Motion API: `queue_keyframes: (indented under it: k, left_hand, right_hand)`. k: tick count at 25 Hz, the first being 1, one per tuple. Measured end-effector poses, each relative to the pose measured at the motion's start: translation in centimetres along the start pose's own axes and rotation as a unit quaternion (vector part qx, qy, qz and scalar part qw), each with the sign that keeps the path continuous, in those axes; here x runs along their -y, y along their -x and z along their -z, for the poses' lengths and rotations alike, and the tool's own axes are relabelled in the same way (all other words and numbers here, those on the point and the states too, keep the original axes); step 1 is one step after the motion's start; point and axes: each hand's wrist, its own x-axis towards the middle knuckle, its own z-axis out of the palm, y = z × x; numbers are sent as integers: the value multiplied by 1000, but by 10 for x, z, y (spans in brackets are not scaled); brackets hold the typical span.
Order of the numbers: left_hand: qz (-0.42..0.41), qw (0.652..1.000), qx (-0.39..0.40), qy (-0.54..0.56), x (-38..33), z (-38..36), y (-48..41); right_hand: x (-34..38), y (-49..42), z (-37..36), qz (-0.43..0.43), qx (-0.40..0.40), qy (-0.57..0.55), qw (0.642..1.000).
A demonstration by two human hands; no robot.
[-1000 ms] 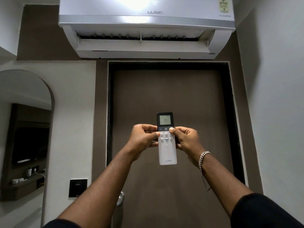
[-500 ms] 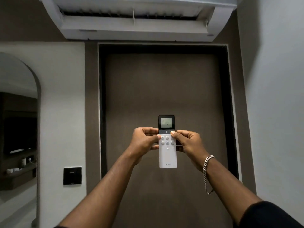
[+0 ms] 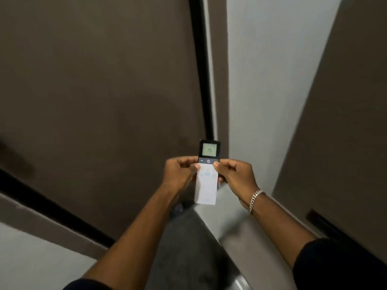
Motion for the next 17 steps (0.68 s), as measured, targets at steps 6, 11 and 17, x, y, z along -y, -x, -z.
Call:
queue_keyframes:
  k: [6,11,17]
  left_hand:
    - [163,978,103,-83,216,-175,-14]
    - [116,950,192,-217,356,-269,24]
    - [21,903,299,-307,422,-310,45]
  right_hand:
    - [-234,1,115,-178,-124,60,974]
    - [-384,29,172,-287,-196,137,928]
    - [-464,44,199,-352,-239,172,889]
